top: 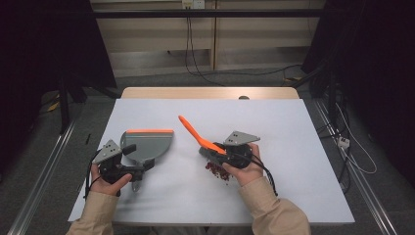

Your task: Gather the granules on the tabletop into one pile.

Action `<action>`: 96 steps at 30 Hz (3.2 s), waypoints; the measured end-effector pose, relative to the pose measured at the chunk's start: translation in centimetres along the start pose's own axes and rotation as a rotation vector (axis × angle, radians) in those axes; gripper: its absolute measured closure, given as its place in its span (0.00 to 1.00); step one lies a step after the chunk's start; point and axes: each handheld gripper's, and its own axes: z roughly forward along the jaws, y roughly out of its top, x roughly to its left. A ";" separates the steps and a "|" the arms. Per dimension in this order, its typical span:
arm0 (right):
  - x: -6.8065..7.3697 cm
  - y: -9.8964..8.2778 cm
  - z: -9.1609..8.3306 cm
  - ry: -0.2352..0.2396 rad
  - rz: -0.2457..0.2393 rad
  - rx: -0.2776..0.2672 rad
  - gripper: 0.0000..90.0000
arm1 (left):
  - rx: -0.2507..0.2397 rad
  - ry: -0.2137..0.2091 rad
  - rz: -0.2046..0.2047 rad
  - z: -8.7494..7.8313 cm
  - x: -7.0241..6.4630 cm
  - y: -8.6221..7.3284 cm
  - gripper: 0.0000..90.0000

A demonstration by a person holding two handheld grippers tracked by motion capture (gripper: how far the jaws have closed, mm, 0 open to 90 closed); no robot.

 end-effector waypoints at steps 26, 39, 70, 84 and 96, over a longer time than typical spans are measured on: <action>-2.4 -1.7 -4.4 -0.074 0.046 -0.059 0.79 | 0.002 0.001 -0.003 0.0 -0.1 0.0 0.06; -5.2 -4.3 -5.5 -0.170 0.108 -0.018 0.79 | 0.005 -0.001 -0.003 0.0 -0.1 0.0 0.06; -5.4 -2.8 -5.0 -0.215 0.200 0.223 0.79 | 0.037 0.030 -0.018 -0.2 -0.2 -0.3 0.06; -5.2 -3.3 -5.9 -0.210 0.267 0.129 0.79 | 0.155 0.105 -0.029 -0.5 0.1 -1.4 0.10; -5.2 -3.4 -6.6 -0.212 0.295 0.052 0.79 | 0.246 0.184 -0.059 0.0 0.8 -2.8 0.14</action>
